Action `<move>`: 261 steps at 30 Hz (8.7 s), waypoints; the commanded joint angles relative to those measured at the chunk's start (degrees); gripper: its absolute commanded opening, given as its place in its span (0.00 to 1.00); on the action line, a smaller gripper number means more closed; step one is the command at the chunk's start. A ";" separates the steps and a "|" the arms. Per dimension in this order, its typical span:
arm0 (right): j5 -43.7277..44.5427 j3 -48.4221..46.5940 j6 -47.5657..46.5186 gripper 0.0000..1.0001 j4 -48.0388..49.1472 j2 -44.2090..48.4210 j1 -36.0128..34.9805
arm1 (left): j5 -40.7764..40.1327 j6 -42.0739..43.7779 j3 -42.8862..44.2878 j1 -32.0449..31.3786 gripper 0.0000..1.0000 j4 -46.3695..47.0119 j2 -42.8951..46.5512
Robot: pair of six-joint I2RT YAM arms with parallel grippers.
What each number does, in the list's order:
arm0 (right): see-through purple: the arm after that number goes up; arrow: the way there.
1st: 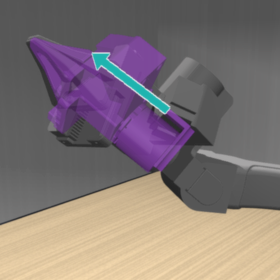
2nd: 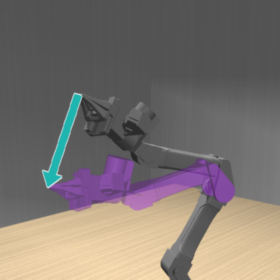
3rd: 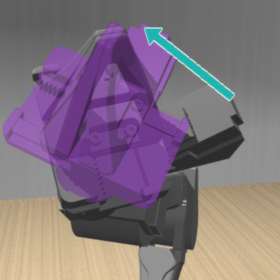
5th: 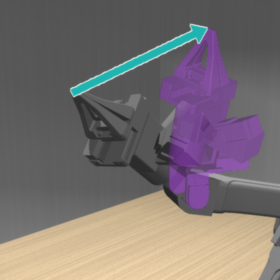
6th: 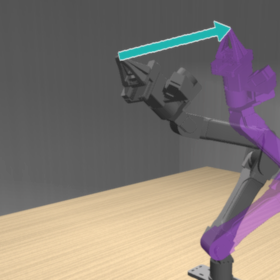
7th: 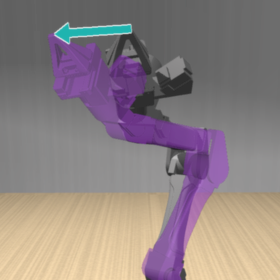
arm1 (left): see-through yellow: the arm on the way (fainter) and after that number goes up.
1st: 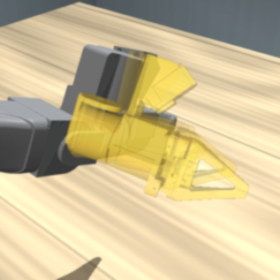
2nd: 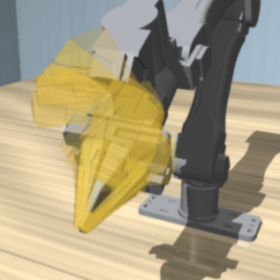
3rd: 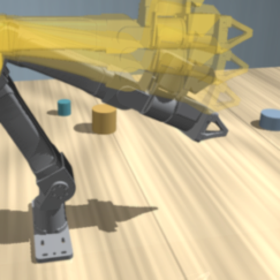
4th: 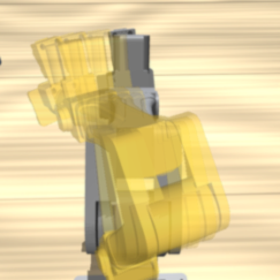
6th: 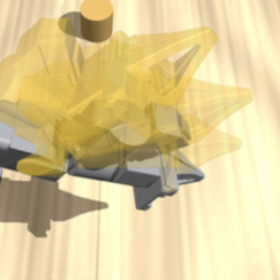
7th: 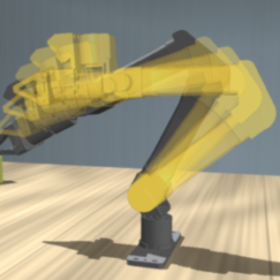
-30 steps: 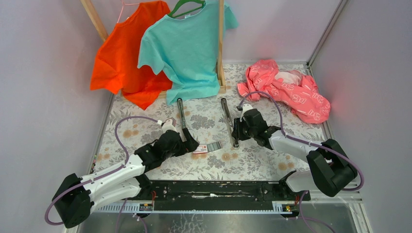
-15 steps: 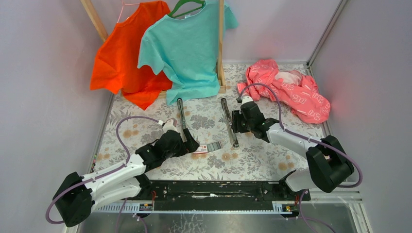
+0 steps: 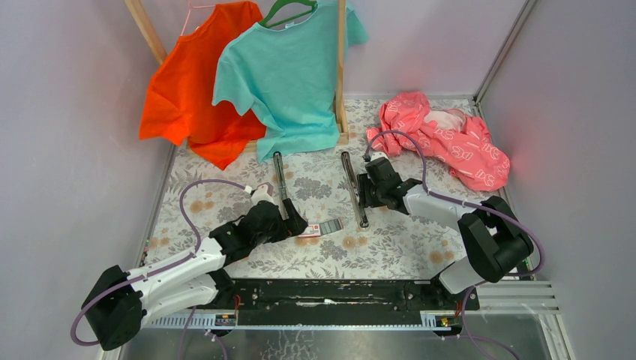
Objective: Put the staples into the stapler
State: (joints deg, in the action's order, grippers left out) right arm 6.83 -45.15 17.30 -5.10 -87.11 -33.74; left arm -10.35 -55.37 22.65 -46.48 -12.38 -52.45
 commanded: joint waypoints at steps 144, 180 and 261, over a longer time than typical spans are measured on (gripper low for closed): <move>-37.35 12.86 19.14 0.00 41.46 14.55 -8.87 | 10.30 1.73 -2.87 3.50 0.97 17.38 18.97; -55.78 13.81 31.51 0.00 69.90 12.56 -8.10 | 26.51 0.01 -2.53 3.70 0.50 37.27 16.40; -2.23 27.51 -1.17 0.99 29.20 38.78 -4.85 | -24.52 3.18 28.59 2.80 0.18 -19.78 -27.46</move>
State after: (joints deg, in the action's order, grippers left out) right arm 1.06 -17.58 16.69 20.25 -49.04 -38.83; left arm -30.50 -50.48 49.58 -43.46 -30.22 -78.04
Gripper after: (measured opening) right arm 0.992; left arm 0.228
